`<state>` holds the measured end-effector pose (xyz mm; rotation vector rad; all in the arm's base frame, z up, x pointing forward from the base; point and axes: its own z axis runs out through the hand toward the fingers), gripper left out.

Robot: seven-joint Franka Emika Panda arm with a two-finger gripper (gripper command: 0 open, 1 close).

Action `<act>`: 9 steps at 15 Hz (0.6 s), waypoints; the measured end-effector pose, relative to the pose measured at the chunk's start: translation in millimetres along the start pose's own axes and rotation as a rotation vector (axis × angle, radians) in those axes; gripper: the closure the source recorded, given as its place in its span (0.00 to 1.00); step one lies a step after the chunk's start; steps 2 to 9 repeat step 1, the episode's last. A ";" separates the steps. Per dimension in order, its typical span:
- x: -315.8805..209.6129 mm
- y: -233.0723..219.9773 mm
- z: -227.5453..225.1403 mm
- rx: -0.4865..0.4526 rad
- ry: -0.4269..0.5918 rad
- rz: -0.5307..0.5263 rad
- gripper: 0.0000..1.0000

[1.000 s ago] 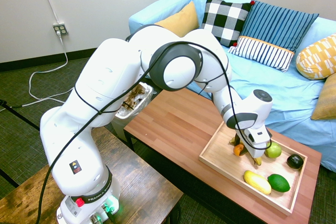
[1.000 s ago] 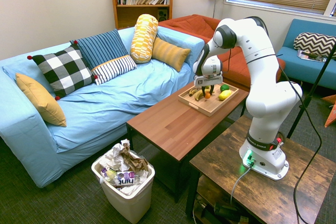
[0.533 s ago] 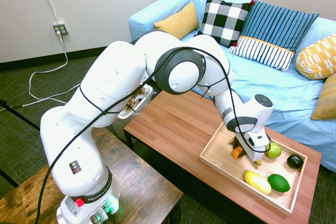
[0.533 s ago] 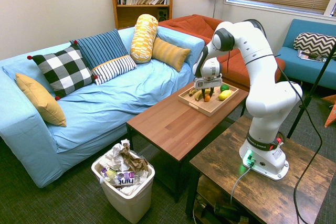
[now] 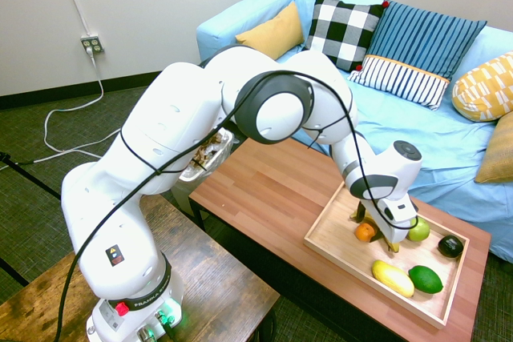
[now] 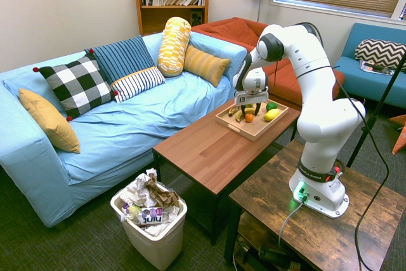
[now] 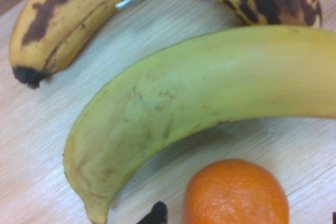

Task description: Put the tangerine in the tray

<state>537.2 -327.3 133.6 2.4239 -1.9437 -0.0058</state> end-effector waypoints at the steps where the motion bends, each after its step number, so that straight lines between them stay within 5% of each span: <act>1: 1.8 2.7 -9.4 0.008 0.004 0.005 0.00; 9: 1.8 2.7 -9.4 0.008 0.004 0.005 0.00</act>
